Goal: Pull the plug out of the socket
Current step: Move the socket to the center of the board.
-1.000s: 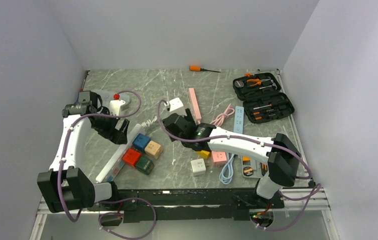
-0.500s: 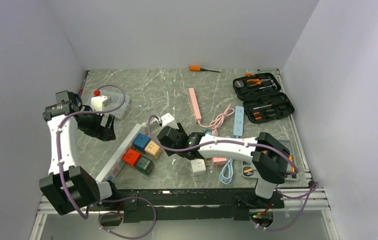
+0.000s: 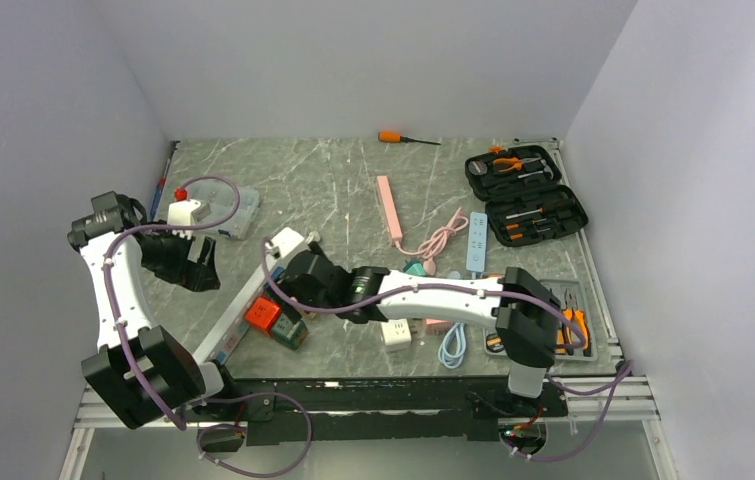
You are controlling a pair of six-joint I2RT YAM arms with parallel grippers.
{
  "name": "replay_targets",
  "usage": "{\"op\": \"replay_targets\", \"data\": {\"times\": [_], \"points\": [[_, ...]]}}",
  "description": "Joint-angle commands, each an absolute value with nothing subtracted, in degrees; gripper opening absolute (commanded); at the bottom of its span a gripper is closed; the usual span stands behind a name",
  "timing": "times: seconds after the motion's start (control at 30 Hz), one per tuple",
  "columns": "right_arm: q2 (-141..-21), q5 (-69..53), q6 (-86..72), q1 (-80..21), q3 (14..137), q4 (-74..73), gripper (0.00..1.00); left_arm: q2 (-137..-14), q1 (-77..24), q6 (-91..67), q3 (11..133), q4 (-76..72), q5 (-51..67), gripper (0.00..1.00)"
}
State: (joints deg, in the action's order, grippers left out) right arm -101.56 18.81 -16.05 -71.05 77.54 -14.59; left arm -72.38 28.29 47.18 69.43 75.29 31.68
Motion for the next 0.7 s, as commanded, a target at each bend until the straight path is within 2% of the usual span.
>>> {"op": "replay_targets", "data": {"times": [0.0, 0.27, 0.67], "points": [[-107.71, 11.02, -11.36, -73.13, 85.26, -11.25, 0.85, -71.01, 29.36, 50.45, 68.61, 76.94, 32.93, 0.99], [-116.38, 5.18, -9.89, -73.88, 92.92, -12.2, 0.9, -70.14, 30.96, 52.14, 68.16, 77.36, 31.76, 0.99], [-123.6, 6.35, -7.76, -74.55, 96.46, -11.91, 0.89, -70.53, 32.24, 54.03, 67.82, 78.22, 32.64, 0.99]]}}
